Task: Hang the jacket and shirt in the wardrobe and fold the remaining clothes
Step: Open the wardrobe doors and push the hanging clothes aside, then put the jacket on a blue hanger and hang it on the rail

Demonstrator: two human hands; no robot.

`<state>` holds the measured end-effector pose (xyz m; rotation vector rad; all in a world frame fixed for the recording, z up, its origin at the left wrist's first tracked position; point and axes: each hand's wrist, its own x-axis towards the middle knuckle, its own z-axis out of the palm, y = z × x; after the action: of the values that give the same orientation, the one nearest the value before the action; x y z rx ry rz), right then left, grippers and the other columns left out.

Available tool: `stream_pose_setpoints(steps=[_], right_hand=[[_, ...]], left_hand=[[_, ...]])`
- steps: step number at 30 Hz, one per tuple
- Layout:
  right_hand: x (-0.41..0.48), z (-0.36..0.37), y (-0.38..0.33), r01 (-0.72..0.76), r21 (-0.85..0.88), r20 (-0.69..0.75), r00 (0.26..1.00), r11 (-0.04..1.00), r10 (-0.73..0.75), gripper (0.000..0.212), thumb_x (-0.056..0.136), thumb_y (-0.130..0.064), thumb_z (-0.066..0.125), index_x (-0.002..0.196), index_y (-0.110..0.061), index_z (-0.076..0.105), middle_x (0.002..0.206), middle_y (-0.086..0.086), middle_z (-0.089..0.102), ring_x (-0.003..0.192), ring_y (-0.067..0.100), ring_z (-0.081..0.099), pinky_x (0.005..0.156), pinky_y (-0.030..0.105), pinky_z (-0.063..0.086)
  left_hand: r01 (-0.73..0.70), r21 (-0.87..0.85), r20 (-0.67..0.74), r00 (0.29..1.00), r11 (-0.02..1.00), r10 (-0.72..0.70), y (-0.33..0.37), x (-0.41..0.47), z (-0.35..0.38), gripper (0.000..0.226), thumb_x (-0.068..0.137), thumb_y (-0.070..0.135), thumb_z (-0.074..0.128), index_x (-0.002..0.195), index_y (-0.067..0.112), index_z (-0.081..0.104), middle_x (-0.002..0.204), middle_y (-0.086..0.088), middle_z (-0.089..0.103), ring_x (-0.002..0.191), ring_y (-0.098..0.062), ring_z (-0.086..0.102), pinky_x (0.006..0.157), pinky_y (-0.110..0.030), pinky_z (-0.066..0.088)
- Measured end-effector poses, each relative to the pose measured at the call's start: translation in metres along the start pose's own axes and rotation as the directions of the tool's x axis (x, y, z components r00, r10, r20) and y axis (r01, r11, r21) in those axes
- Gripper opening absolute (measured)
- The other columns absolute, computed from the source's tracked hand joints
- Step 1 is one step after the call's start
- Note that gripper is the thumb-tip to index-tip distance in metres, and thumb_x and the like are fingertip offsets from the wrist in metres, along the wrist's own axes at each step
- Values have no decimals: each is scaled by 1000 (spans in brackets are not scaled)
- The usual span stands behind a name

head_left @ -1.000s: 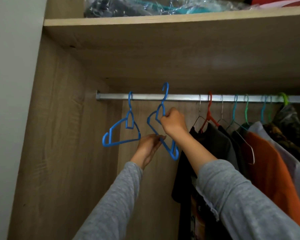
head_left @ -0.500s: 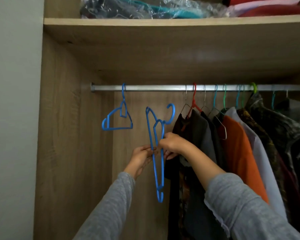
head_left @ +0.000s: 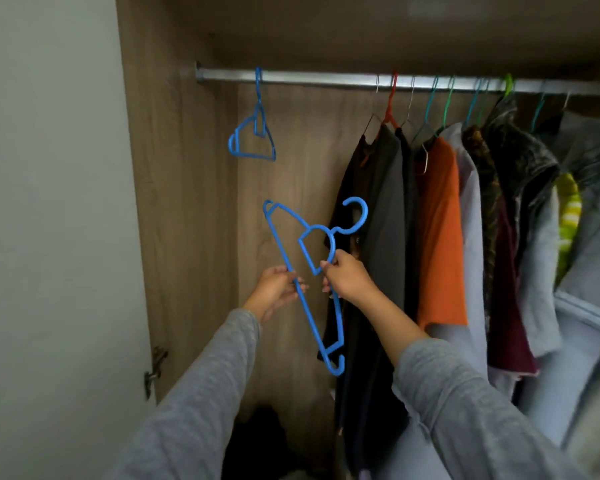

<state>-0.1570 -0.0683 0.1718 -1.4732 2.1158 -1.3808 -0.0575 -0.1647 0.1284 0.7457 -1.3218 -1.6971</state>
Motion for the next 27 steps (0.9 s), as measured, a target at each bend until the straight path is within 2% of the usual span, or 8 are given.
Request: stream_pose_setpoints(steps=[6,8,10,12,17,20,23,27], right_hand=[[-57,-31,29,85,30,-82,993,996,-83,36,95,-26,49,64,-15,34,64,8,49,64,28,54,68,46,51],[-80,-47,43,116,12,-78,990,993,-115,38,94,-26,50,61,-17,34,59,2,44,62,25,49,66,42,47],[-104,-58,58,149,-27,-62,987,988,-151,39,94,-26,51,60,-18,34,56,-1,42,63,24,46,64,38,42],[-134,-73,74,182,-40,-16,983,982,-183,39,93,-27,52,59,-19,35,55,-3,41,62,22,45,64,37,40],[-193,-99,99,264,-58,141,957,963,-254,40,93,-30,52,58,-20,34,54,-3,39,60,21,43,60,35,36],[-215,-102,94,322,-115,229,929,940,-290,41,90,-35,54,57,-18,36,53,-2,39,62,26,48,60,39,41],[-243,-94,79,426,-191,342,873,885,-346,40,91,-37,51,60,-17,37,56,-1,41,64,22,49,59,34,36],[-287,-72,63,525,-102,479,770,845,-421,39,92,-37,51,59,-19,40,54,-1,41,60,17,45,54,31,32]], left_hand=[[-7,-133,-127,992,991,-10,1,-61,9,45,99,43,33,131,12,38,105,-11,56,87,-24,66,54,-23,53],[-83,-121,-278,959,989,47,2,-84,12,33,100,39,34,110,10,47,83,-8,61,79,-20,66,54,-24,49],[-129,11,-456,882,992,120,-3,-103,9,34,100,33,40,95,2,54,70,-11,59,79,-25,67,60,-30,50],[-53,233,-586,789,971,184,-17,-133,12,45,99,30,44,114,-11,54,102,-27,61,108,-39,57,84,-39,44],[126,780,-547,613,613,570,-62,-235,41,53,98,28,45,132,-11,40,140,-35,31,133,-44,28,109,-42,18],[156,891,-411,674,426,613,-82,-269,37,47,100,30,31,121,-5,54,129,-29,49,129,-41,37,112,-54,16],[182,920,-359,745,347,561,-85,-319,30,54,102,34,24,89,2,66,96,-20,67,103,-35,58,112,-44,14],[131,908,-322,825,397,465,-93,-399,6,54,99,43,30,69,5,55,72,-14,65,74,-33,60,76,-39,46]])
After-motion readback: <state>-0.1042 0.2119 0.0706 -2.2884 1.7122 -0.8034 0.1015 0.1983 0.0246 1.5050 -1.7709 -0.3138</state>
